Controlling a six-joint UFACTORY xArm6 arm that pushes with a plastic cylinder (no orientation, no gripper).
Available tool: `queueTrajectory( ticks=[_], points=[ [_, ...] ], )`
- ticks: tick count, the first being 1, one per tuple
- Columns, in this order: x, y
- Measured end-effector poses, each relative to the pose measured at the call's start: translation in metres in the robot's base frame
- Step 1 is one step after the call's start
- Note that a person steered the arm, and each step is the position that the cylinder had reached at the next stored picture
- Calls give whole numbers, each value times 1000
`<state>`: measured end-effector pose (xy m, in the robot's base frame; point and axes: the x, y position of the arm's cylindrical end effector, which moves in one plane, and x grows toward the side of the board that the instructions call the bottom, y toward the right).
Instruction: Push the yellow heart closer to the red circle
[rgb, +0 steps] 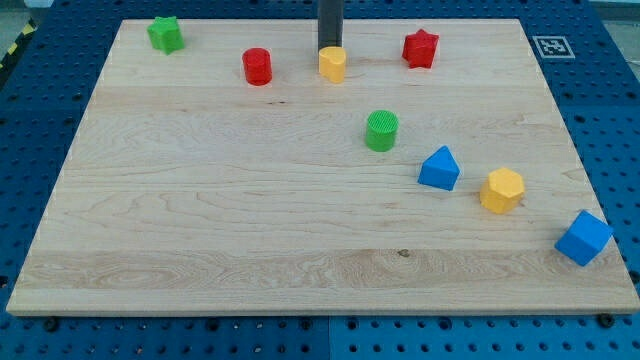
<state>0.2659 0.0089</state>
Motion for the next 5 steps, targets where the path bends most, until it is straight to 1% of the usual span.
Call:
queueTrajectory(
  ticks=[1, 2, 3, 4, 5],
  points=[
    [-2, 8],
    [4, 35],
    [33, 29],
    [42, 4],
    [30, 3]
  ],
)
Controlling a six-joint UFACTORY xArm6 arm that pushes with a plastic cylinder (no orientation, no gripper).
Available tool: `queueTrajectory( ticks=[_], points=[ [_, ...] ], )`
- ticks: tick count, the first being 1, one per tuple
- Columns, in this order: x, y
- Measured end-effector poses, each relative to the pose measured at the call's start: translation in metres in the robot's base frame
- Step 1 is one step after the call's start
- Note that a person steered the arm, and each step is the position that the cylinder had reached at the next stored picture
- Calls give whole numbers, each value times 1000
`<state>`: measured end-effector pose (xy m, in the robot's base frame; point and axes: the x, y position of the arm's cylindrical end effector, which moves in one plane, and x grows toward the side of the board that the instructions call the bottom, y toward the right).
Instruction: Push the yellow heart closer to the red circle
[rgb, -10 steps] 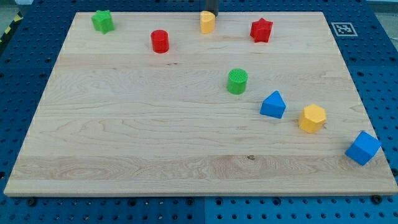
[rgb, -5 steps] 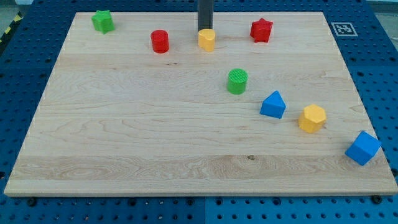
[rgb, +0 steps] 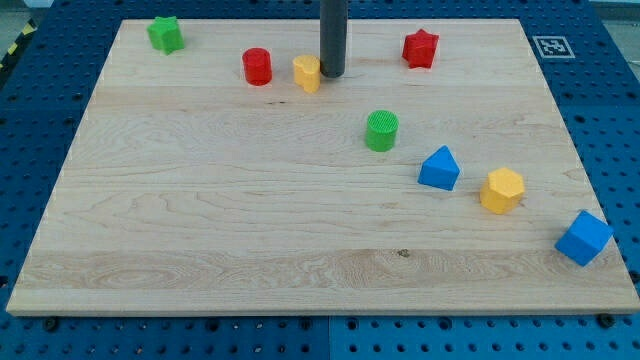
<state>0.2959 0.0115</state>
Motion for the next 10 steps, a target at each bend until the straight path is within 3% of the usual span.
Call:
queueTrajectory(
  ticks=[2, 5, 7, 10],
  points=[
    [-9, -3],
    [53, -9],
    [12, -5],
    [-7, -33]
  ],
)
